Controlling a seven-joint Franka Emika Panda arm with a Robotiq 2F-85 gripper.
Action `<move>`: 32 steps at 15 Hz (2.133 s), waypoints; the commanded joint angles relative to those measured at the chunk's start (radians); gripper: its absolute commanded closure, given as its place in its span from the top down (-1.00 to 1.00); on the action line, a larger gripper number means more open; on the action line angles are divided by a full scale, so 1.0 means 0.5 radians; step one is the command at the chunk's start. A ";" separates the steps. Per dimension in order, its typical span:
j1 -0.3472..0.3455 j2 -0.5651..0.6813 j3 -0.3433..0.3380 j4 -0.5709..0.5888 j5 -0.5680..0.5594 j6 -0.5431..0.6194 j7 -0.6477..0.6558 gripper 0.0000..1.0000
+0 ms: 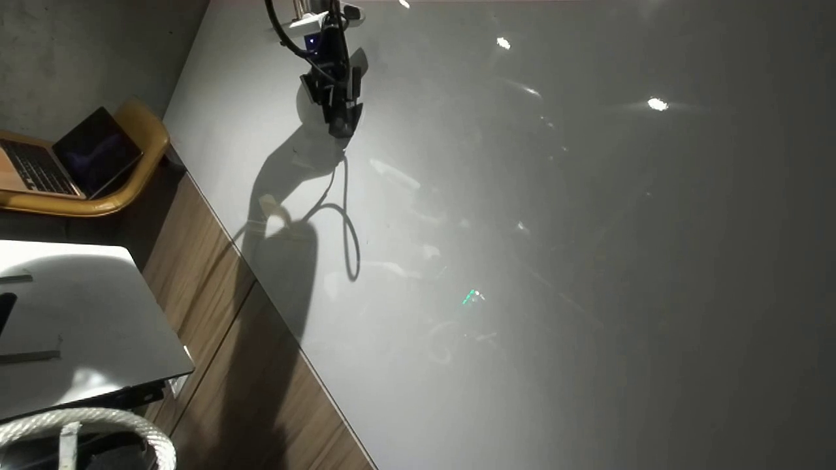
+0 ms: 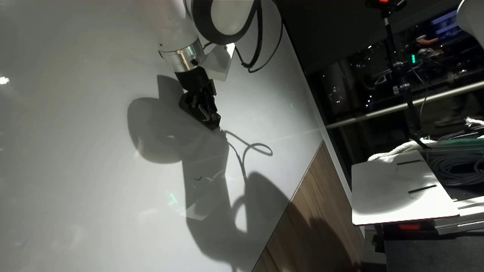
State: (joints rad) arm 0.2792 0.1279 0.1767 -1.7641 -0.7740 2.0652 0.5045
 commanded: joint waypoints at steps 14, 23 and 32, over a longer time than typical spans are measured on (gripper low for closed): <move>0.311 0.738 -0.002 0.380 -0.107 0.231 0.133 -0.43; 0.185 0.512 -0.112 0.199 -0.107 0.227 0.050 -0.43; 0.000 0.047 -0.074 -0.494 0.052 0.298 0.168 -0.43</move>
State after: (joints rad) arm 0.3012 0.2414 0.1344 -1.8621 -0.7885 2.1837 0.5800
